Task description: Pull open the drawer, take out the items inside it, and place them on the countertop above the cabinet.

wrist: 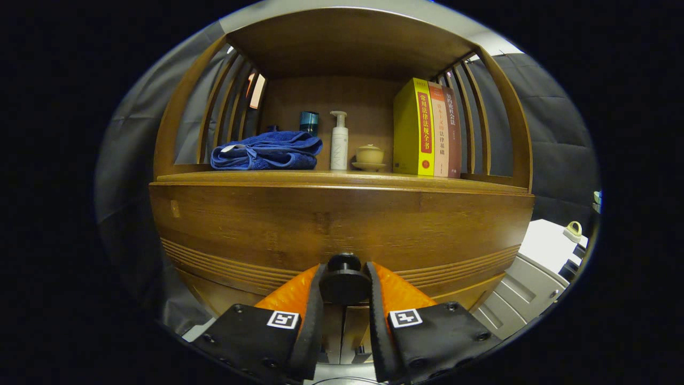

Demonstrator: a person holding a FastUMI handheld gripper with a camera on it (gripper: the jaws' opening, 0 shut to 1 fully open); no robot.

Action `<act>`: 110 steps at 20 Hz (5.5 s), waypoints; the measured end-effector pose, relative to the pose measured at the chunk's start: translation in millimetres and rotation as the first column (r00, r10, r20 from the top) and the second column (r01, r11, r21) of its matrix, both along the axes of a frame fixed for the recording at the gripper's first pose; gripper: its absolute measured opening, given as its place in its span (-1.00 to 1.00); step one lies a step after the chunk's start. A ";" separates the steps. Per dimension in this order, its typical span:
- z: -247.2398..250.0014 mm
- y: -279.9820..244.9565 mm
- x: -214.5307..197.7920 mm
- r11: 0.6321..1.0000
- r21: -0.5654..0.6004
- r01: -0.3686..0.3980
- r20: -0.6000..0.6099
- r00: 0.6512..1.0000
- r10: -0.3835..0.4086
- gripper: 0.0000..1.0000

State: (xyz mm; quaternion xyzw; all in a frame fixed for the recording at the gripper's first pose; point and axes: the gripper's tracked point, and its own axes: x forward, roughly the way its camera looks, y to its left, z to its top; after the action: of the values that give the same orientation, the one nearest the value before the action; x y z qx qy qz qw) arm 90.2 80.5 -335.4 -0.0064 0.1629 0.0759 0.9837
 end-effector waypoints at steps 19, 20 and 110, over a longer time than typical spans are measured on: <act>20.5 -12.3 -32.6 1.000 -0.017 0.003 0.047 0.999 -0.002 0.05; 22.0 -9.3 -31.9 1.000 -0.010 -0.003 0.054 0.999 0.004 0.14; 9.1 -6.5 -18.2 0.988 -0.088 -0.125 -0.705 0.709 0.027 0.98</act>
State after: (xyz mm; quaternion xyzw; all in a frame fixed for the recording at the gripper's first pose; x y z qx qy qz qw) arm 71.9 74.0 -326.2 -0.0474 0.5280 0.1026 0.8417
